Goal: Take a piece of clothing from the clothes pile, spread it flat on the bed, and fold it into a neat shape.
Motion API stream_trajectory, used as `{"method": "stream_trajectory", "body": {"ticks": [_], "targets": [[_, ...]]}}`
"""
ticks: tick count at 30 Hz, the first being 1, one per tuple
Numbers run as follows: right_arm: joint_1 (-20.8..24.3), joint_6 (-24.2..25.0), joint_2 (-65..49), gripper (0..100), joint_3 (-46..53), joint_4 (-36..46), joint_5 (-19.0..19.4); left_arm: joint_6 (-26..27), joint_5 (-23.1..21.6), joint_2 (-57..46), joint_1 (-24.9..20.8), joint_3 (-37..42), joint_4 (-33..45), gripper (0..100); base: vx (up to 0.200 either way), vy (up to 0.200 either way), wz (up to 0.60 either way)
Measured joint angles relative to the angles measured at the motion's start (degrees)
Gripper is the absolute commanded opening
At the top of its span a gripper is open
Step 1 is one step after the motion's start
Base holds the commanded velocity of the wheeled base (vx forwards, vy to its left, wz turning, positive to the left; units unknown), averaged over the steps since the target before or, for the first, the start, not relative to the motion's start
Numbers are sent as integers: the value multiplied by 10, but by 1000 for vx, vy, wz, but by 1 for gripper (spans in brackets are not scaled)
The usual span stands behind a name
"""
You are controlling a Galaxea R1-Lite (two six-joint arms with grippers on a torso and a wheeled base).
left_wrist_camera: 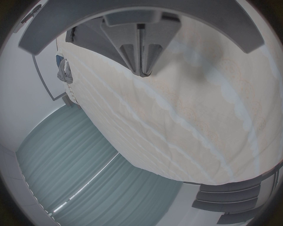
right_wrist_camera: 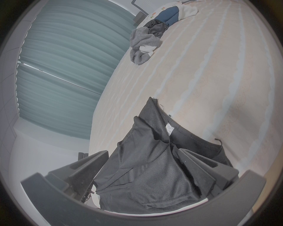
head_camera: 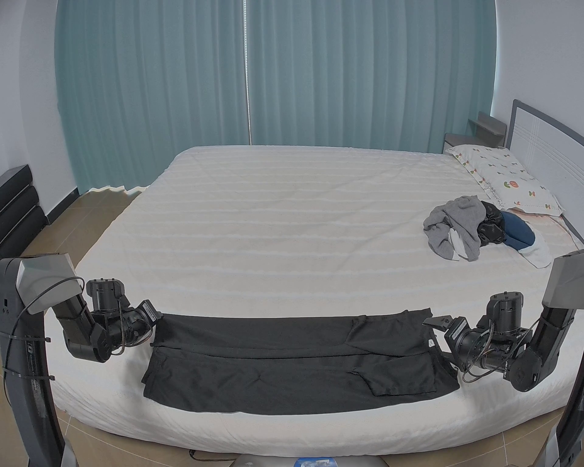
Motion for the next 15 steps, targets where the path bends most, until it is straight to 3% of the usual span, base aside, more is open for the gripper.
{"method": "stream_trajectory", "body": {"ticks": [8,9,15], "targets": [[0,0,1,100,-1,0,0,-5,-3,0,0,-4,0,0,0,0,0],[0,0,1,100,-1,0,0,-5,-4,0,0,-5,0,100,0,0,0],[-1,0,1,100,-1,0,0,-6,-4,-5,0,1,0,100,0,0,0]]}}
